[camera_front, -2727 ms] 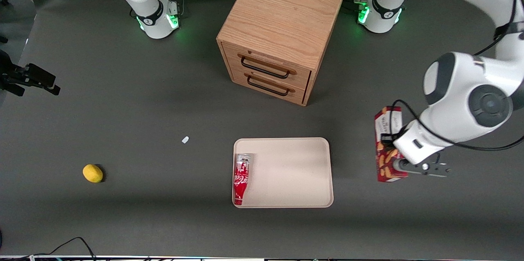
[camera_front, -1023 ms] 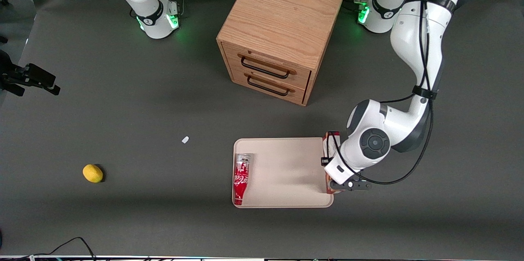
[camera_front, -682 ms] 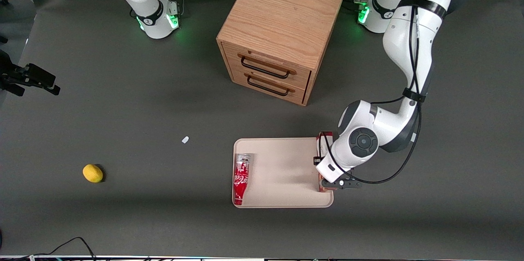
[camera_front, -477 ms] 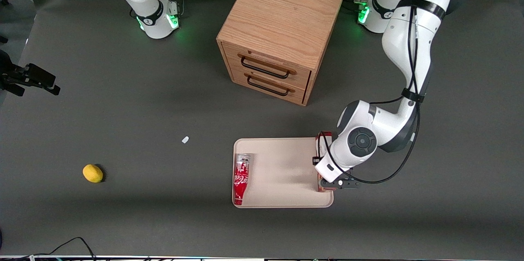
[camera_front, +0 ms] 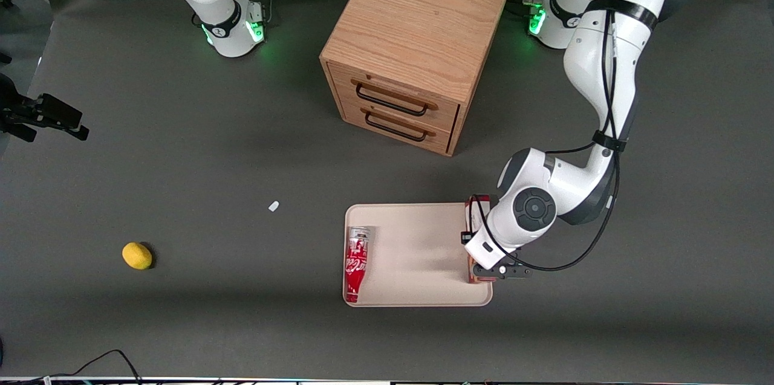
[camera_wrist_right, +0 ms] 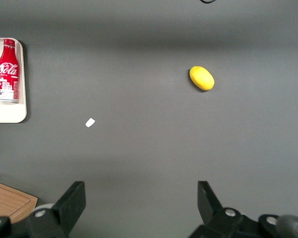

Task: Place red cookie box on tray
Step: 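Lower the box onto the tray beside the red can, then open the left gripper and release the box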

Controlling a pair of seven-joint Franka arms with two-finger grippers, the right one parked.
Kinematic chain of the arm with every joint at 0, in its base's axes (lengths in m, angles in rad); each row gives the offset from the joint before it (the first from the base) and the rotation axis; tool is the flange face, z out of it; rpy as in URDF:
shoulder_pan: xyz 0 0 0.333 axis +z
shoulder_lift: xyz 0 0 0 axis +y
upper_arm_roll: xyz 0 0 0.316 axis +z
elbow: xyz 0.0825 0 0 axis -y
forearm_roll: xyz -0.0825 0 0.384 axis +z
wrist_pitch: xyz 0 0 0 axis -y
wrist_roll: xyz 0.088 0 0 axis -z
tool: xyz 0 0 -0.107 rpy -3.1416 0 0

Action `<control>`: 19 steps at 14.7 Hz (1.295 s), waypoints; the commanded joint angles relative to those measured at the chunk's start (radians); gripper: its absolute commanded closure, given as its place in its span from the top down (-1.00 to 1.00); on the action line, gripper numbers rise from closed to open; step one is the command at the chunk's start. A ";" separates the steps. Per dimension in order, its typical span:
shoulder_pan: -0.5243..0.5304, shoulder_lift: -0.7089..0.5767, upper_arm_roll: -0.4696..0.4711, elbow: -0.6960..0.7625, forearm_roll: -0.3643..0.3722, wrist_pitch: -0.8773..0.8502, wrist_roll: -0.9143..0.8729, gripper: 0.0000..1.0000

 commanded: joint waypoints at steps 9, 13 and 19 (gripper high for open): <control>0.029 -0.177 0.009 -0.084 -0.072 0.010 -0.020 1.00; 0.075 -0.344 0.006 -0.212 -0.082 -0.025 -0.014 1.00; 0.232 -0.599 -0.019 -0.357 -0.079 -0.209 0.088 1.00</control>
